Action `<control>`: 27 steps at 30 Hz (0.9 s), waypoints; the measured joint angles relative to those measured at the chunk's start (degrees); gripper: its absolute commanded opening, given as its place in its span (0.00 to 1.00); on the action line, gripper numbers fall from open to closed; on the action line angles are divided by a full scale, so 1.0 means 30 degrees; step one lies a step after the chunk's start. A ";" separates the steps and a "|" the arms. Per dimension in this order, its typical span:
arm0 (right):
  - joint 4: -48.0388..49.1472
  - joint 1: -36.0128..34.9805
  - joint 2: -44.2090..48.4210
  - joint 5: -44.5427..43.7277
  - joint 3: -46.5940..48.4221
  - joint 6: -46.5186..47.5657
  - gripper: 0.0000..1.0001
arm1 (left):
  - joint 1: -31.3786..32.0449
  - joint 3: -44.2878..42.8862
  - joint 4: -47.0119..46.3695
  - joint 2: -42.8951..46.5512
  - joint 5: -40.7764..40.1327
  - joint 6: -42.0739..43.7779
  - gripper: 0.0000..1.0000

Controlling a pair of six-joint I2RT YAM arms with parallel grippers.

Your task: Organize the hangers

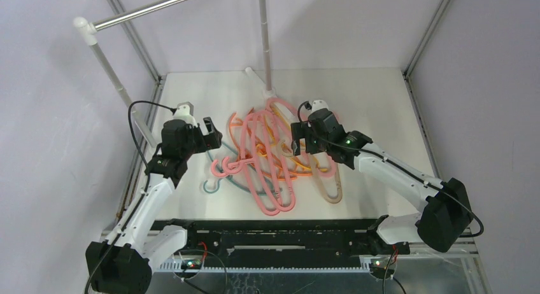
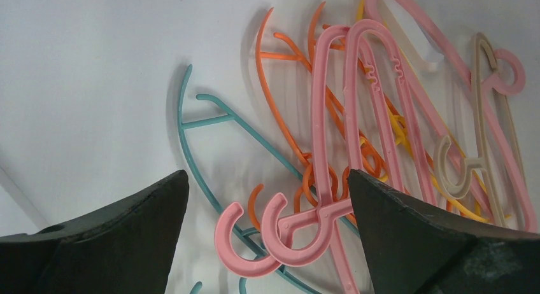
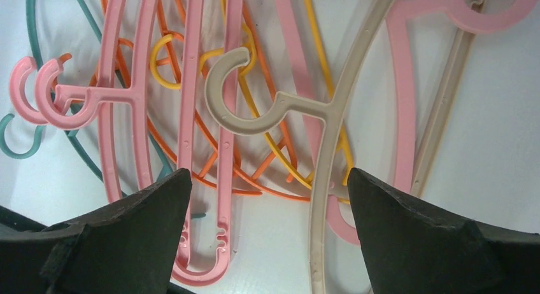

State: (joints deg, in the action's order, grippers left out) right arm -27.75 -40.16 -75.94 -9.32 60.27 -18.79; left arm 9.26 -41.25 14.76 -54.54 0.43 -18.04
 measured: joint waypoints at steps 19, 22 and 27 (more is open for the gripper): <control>0.0597 0.1107 -0.2106 0.1464 -0.1632 0.0714 0.49 | 0.0036 0.0000 0.0459 0.0007 -0.0029 0.0007 1.00; 0.0729 0.1151 -0.2885 0.1814 -0.2229 0.0721 0.50 | 0.0036 0.0000 0.0634 0.0066 -0.0080 0.0007 1.00; 0.0772 0.1253 -0.3774 0.1938 -0.2645 0.0707 0.50 | 0.0036 0.0000 0.0860 0.0372 -0.0109 0.0015 1.00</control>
State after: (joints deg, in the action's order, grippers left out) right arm -25.43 -36.40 -87.26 -3.51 52.34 -16.67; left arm 9.37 -41.25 17.34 -53.43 0.10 -18.00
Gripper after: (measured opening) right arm 0.500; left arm 0.995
